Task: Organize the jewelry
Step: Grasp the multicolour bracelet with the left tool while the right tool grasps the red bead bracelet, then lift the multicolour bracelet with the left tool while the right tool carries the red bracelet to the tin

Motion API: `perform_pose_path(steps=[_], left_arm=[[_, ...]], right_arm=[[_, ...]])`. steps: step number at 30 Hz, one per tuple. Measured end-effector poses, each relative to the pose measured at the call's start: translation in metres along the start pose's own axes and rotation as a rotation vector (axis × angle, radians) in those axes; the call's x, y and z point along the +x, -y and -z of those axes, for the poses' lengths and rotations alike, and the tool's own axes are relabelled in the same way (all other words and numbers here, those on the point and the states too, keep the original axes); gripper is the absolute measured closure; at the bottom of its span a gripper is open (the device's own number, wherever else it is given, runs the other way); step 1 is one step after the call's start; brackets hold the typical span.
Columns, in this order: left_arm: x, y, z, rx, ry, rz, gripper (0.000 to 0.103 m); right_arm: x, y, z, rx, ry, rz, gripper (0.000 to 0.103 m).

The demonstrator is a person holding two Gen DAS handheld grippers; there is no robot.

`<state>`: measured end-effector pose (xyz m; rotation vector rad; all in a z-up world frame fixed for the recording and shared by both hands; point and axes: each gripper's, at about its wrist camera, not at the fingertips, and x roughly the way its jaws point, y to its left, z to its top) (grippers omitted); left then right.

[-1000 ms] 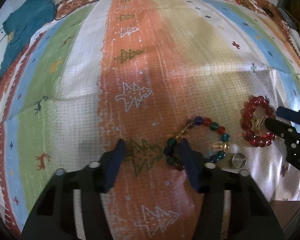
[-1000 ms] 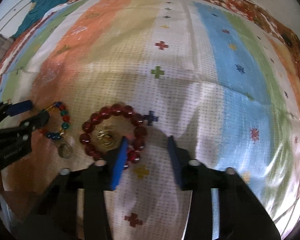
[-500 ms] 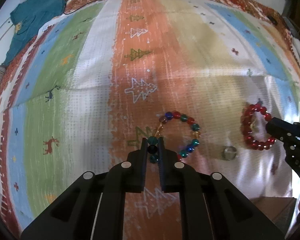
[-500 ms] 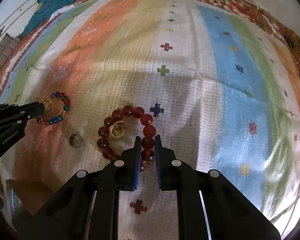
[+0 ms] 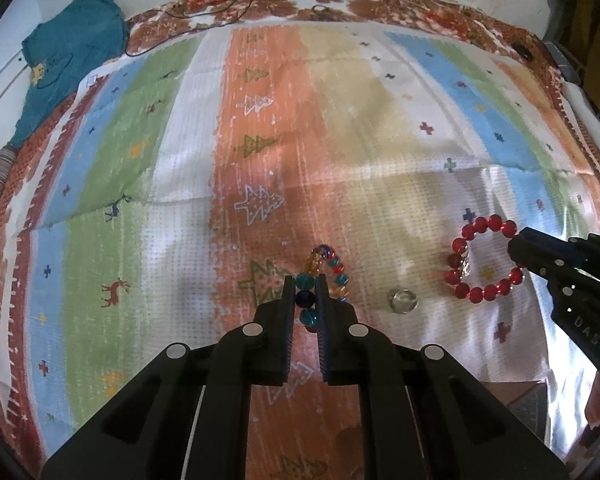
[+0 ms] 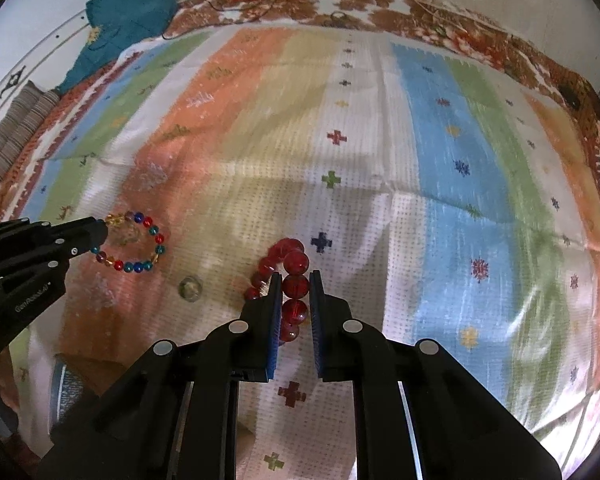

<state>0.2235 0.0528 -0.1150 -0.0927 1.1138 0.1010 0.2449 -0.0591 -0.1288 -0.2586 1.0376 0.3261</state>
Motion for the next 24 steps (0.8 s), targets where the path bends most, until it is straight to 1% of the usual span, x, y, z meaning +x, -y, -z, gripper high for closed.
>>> perform_pose_path(steps=[9, 17, 21, 24], left_arm=[[-0.021, 0.001, -0.002, 0.013, 0.032, 0.009, 0.094], [-0.043, 0.004, -0.002, 0.035, 0.069, 0.010, 0.094], [-0.049, 0.004, 0.001, 0.039, 0.064, 0.016, 0.094], [-0.053, 0.003, 0.004, 0.038, 0.064, 0.022, 0.094]], right_arm=[[-0.020, -0.007, -0.004, -0.021, 0.052, 0.005, 0.089], [-0.037, -0.009, -0.001, -0.016, 0.074, -0.018, 0.089], [-0.043, -0.010, 0.005, 0.001, 0.073, -0.043, 0.089], [-0.049, -0.014, 0.008, -0.008, 0.078, -0.034, 0.089]])
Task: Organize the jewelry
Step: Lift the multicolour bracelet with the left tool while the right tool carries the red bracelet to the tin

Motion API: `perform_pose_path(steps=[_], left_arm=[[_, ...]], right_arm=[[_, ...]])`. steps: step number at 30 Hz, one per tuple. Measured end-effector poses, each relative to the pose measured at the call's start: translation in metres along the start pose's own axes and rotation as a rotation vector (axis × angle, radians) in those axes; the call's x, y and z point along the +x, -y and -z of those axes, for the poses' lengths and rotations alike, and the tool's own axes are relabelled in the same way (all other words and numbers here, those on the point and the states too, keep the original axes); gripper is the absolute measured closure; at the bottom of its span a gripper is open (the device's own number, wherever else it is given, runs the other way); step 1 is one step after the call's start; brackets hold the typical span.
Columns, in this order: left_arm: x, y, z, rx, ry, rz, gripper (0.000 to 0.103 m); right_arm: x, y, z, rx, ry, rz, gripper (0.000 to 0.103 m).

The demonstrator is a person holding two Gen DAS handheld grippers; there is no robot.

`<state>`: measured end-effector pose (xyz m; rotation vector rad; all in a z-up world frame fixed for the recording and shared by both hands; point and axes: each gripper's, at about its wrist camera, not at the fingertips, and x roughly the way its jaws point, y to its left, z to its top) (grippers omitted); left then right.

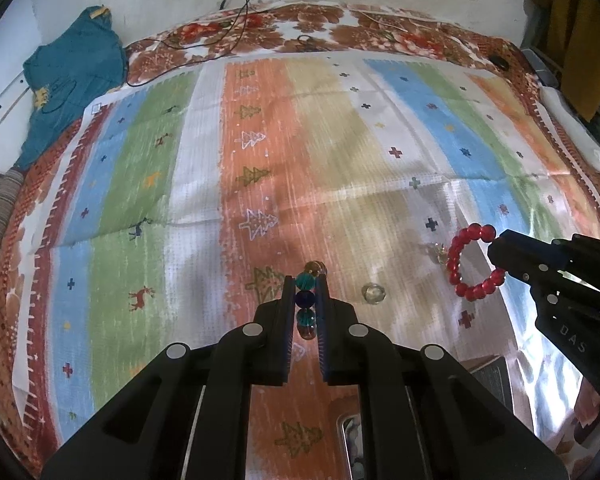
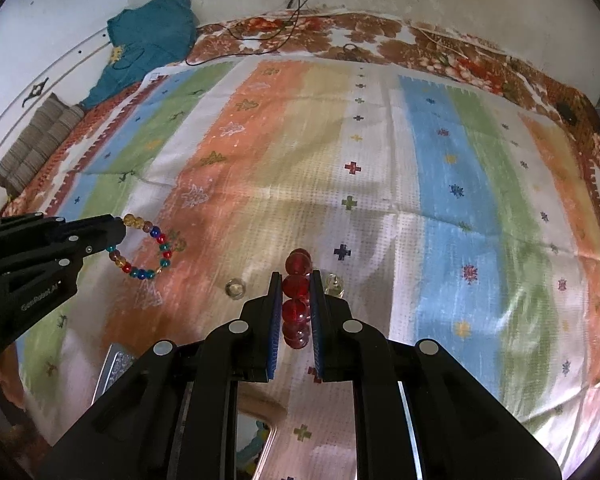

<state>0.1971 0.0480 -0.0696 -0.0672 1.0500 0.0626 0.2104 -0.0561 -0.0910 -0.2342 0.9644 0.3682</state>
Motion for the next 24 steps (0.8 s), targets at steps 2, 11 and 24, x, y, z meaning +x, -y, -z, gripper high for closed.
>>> perform_pose_path(steps=[2, 11, 24], left_arm=[[-0.003, 0.001, 0.002, -0.001, 0.004, 0.003, 0.094], [-0.030, 0.013, 0.006, 0.006, 0.052, 0.036, 0.094], [-0.056, 0.027, 0.023, 0.031, 0.080, 0.058, 0.094]], right_arm=[[-0.004, -0.002, 0.001, -0.002, 0.005, -0.002, 0.089], [-0.029, -0.013, 0.008, -0.016, 0.052, -0.003, 0.089], [-0.065, -0.026, 0.024, -0.037, 0.107, -0.020, 0.089]])
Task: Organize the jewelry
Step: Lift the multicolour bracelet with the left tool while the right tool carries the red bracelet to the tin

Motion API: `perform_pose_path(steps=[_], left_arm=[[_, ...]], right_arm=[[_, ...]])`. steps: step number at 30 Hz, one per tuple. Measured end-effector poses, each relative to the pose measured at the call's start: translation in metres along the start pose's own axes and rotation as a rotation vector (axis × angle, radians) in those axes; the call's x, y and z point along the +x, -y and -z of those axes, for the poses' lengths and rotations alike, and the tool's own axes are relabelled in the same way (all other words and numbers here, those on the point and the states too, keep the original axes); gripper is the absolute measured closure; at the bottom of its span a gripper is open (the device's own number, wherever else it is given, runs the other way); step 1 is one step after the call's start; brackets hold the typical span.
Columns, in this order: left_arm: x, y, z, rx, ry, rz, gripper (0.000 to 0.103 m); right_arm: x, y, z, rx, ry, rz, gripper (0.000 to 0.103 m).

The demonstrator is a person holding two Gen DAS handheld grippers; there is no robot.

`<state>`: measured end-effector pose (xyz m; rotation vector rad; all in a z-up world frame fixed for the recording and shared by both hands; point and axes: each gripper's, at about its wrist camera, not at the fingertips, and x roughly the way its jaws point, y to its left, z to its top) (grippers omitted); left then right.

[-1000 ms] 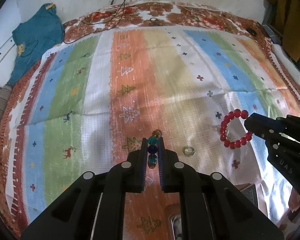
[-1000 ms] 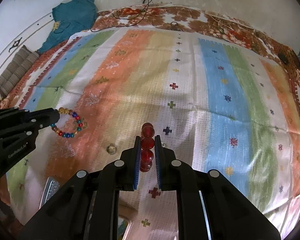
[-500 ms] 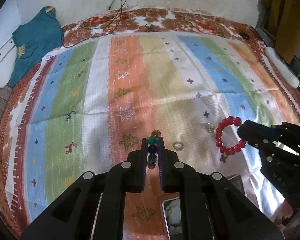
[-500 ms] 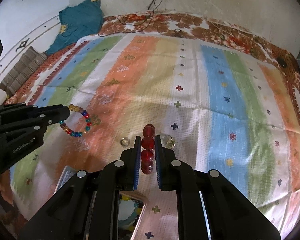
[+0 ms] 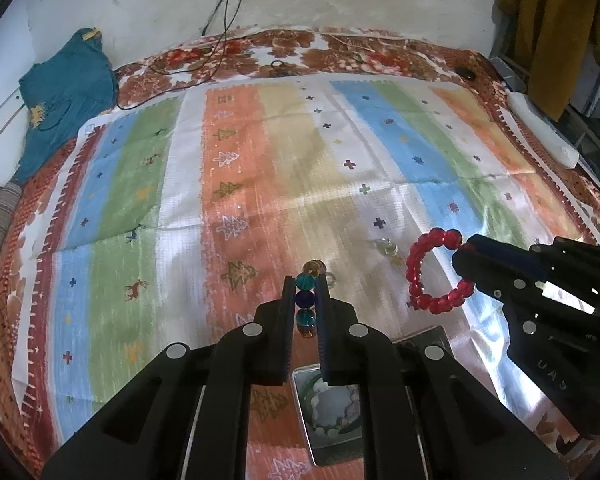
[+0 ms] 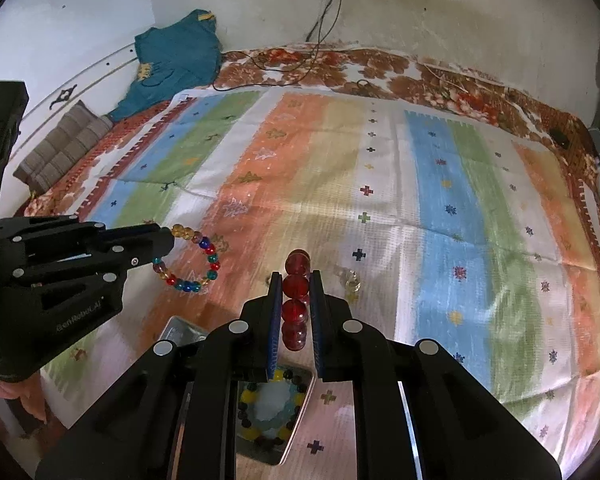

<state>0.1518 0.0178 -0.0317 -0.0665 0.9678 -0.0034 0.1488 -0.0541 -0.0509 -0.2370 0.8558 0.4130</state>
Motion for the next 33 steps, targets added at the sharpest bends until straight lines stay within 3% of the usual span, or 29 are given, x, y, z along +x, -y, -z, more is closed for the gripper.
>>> perform_pose_path(steps=[33], left_arm=[[-0.058, 0.022, 0.049, 0.038, 0.059, 0.045, 0.094]], right_arm=[[-0.040, -0.017, 0.040, -0.035, 0.022, -0.040, 0.089]])
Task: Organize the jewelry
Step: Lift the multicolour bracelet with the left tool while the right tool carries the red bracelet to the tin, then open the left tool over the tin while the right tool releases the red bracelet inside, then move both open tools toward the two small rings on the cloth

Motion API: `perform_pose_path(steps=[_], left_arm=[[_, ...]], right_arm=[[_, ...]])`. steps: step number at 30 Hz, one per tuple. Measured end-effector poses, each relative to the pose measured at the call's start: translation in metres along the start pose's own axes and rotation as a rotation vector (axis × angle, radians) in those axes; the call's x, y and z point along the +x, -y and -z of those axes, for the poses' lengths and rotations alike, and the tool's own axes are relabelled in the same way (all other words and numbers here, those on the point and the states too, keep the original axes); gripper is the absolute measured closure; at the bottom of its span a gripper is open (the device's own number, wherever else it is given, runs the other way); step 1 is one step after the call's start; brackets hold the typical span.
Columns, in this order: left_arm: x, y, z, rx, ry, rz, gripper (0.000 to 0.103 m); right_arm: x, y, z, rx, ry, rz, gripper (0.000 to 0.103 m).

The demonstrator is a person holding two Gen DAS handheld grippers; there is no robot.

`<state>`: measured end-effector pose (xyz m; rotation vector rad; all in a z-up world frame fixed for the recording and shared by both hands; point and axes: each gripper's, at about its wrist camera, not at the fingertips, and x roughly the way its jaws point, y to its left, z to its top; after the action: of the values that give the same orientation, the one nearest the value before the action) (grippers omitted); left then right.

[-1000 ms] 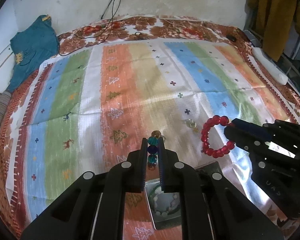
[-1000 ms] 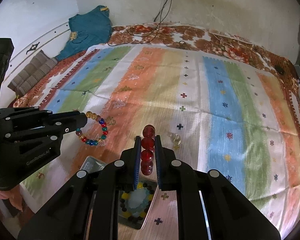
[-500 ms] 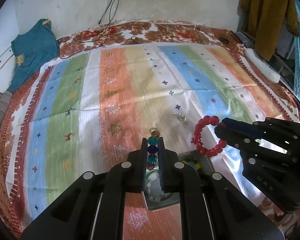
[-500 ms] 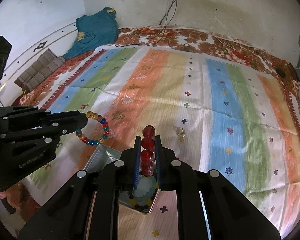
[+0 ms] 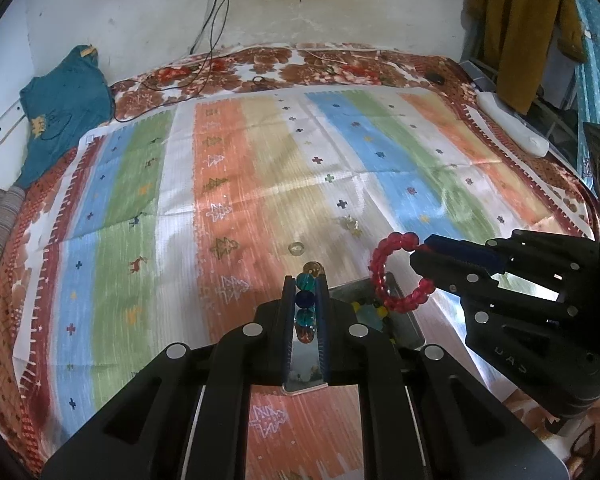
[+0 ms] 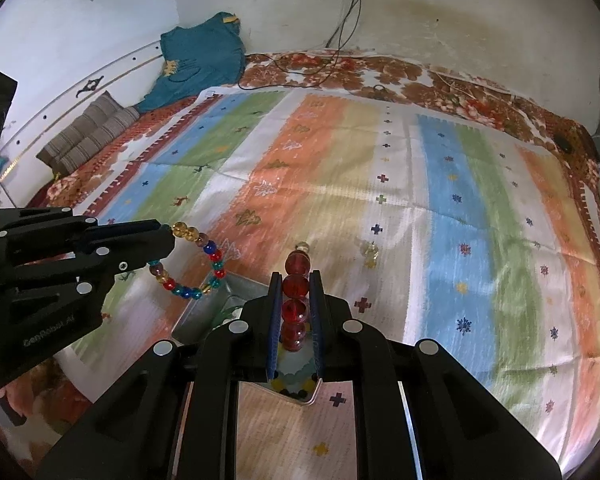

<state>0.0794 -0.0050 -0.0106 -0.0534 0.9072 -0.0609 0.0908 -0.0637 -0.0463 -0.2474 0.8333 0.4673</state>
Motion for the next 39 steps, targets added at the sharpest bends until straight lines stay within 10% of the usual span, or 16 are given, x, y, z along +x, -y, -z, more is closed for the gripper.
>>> perform_pose_path(steps=[23, 39], left_arm=[[0.015, -0.023, 0.001, -0.050, -0.054, -0.032, 0.059], [0.064, -0.031, -0.016, -0.112, -0.149, 0.065, 0.052]], right_arm=[[0.028, 0.045, -0.004, 0.060, -0.082, 0.048, 0.055], [0.057, 0.056, -0.014, 0.077, -0.147, 0.013, 0.055]])
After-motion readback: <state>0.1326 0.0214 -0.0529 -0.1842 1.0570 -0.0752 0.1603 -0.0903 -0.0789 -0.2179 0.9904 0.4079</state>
